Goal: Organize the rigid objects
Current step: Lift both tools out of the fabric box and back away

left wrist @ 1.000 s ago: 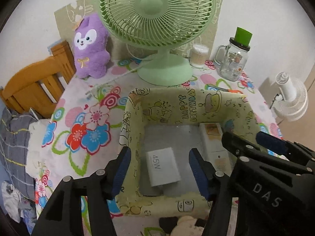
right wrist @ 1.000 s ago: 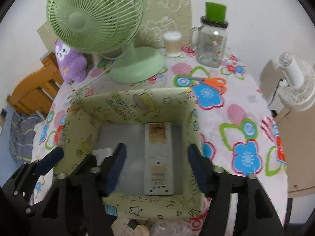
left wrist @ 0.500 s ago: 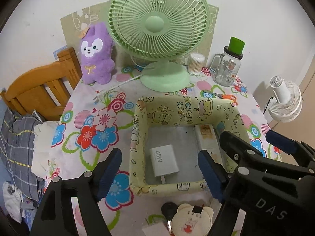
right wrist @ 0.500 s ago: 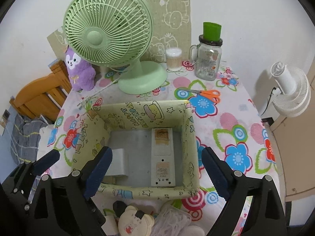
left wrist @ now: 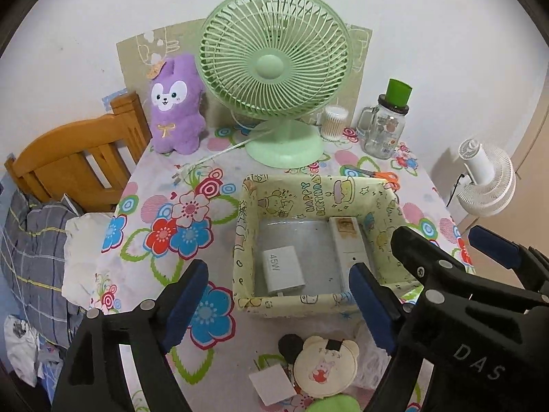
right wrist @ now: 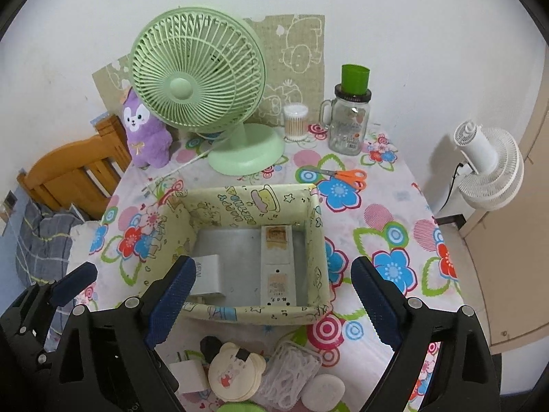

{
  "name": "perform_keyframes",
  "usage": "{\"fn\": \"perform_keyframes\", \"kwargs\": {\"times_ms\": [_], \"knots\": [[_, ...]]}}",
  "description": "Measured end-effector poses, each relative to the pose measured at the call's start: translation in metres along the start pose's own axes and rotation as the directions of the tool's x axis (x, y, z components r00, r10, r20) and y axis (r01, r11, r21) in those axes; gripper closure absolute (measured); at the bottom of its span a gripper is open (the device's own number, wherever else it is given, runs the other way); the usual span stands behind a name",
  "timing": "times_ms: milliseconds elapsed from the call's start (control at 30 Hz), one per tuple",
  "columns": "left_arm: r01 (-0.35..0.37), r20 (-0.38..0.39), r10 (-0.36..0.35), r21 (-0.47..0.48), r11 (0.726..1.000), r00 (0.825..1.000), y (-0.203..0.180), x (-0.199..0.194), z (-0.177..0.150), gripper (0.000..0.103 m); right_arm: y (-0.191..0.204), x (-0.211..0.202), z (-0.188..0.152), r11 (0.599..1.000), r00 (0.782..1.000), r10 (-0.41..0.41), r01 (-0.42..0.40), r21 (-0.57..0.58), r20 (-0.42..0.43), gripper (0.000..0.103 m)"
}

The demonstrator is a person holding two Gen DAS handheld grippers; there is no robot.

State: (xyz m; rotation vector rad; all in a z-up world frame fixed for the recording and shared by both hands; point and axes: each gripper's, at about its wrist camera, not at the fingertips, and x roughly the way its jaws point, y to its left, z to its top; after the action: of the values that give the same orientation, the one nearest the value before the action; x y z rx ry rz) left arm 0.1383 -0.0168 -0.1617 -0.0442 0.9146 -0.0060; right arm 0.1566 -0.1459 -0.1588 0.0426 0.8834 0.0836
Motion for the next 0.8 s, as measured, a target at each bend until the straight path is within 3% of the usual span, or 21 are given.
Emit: {"fn": "perform_keyframes", "kwargs": {"times_ms": [800], "knots": [[0.013, 0.051, -0.016, 0.060, 0.998, 0.999, -0.016, -0.067, -0.021, 0.017, -0.002, -0.082, -0.023, 0.999, 0.992, -0.038, 0.042, -0.027, 0.118, 0.010]]}}
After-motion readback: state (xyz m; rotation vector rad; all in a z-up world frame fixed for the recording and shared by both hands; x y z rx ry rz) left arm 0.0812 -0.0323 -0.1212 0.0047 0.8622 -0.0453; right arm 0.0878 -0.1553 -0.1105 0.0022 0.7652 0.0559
